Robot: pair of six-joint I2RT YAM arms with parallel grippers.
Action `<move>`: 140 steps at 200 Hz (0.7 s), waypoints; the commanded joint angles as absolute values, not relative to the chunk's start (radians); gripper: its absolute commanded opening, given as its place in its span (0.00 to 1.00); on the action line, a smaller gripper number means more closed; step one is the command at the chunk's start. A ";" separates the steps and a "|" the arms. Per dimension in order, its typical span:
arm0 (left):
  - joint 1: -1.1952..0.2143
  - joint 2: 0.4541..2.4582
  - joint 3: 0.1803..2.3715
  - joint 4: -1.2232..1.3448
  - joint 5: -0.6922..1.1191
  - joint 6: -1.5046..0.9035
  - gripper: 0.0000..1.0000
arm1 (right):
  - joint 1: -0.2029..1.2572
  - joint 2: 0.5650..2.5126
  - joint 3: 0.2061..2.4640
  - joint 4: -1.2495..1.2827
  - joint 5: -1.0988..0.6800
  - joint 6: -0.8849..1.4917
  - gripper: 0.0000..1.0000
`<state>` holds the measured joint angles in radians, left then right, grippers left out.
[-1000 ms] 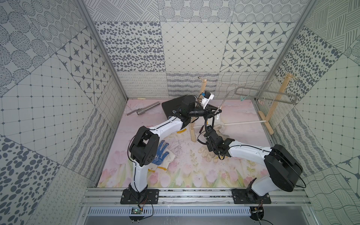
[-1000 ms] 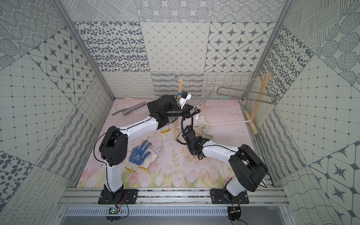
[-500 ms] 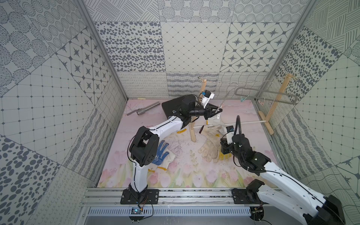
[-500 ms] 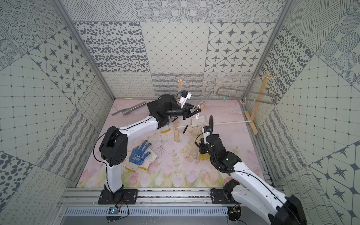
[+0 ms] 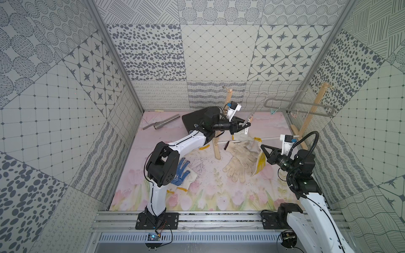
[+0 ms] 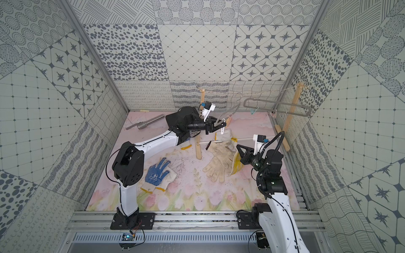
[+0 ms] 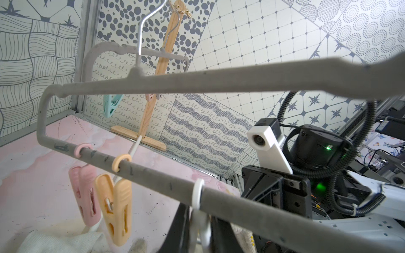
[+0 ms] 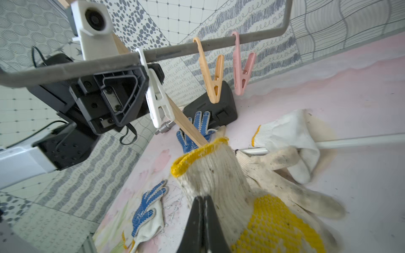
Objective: Clip the gloves onto a hanger to dry
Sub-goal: Pick up the glove from the center of the board, then clamp the glove onto the hanger.
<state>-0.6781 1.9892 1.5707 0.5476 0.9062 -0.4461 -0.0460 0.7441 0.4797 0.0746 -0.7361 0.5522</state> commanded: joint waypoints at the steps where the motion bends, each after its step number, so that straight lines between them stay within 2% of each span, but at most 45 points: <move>1: -0.673 1.998 1.588 0.653 0.954 -0.484 0.00 | -0.066 0.838 0.517 0.366 -0.988 0.705 0.00; 79: -0.673 2.022 1.592 0.767 0.988 -0.552 0.00 | -0.081 0.994 0.548 0.624 -1.064 0.972 0.00; 140: -0.673 2.028 1.598 0.842 1.006 -0.615 0.00 | -0.083 1.017 0.569 0.667 -1.068 1.089 0.00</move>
<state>-0.6781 2.0182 1.5764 0.6991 0.9627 -0.5495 -0.0799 1.0183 0.5419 0.5816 -1.0519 1.0210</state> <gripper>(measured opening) 0.154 0.061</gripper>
